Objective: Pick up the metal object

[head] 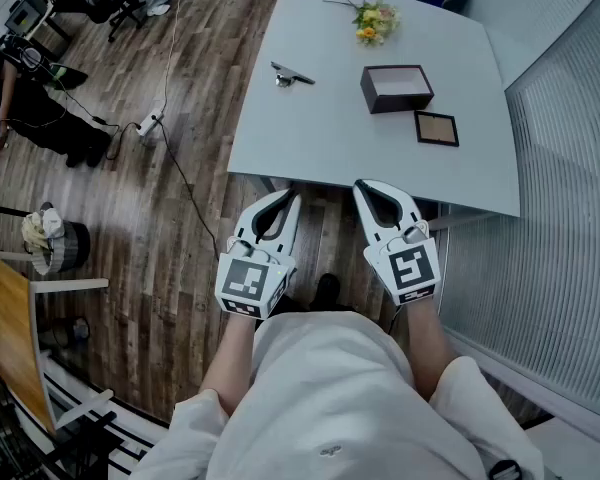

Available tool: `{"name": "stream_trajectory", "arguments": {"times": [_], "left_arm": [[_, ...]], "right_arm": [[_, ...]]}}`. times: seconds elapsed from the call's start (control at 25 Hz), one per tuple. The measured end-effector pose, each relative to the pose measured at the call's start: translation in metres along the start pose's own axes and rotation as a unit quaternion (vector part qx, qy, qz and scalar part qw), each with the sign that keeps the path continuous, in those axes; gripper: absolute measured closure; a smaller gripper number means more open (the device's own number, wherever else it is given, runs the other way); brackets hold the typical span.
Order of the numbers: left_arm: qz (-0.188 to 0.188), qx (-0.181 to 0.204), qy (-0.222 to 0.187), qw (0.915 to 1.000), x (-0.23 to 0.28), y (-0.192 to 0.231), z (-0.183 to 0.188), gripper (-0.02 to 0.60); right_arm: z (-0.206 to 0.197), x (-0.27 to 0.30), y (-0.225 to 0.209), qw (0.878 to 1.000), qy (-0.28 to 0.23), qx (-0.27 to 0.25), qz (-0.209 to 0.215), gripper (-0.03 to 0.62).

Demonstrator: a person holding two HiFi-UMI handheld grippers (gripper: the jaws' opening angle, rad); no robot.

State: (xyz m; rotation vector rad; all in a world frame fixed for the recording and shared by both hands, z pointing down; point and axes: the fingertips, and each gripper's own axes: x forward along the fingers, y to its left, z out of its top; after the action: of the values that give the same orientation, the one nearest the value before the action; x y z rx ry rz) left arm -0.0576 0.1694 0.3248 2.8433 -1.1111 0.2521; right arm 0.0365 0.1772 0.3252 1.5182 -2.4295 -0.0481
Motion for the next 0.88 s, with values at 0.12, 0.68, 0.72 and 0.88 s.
{"name": "stream_trajectory", "arguments": {"times": [0.12, 0.68, 0.72, 0.88], "left_arm": [[-0.001, 0.001, -0.002, 1.0000, -0.003, -0.001, 0.002, 0.551], [0.003, 0.004, -0.002, 1.0000, -0.010, -0.015, 0.002, 0.551], [0.003, 0.004, -0.002, 1.0000, -0.011, -0.016, 0.002, 0.551], [0.004, 0.004, -0.003, 1.0000, -0.009, -0.023, 0.002, 0.551]], "right_arm": [[0.003, -0.002, 0.003, 1.000, 0.000, -0.003, 0.000, 0.591], [0.002, -0.017, 0.008, 1.000, -0.003, -0.004, 0.003, 0.589], [0.002, -0.019, 0.009, 1.000, -0.003, -0.004, 0.004, 0.588], [0.000, -0.025, 0.006, 1.000, -0.006, -0.002, 0.002, 0.588]]}}
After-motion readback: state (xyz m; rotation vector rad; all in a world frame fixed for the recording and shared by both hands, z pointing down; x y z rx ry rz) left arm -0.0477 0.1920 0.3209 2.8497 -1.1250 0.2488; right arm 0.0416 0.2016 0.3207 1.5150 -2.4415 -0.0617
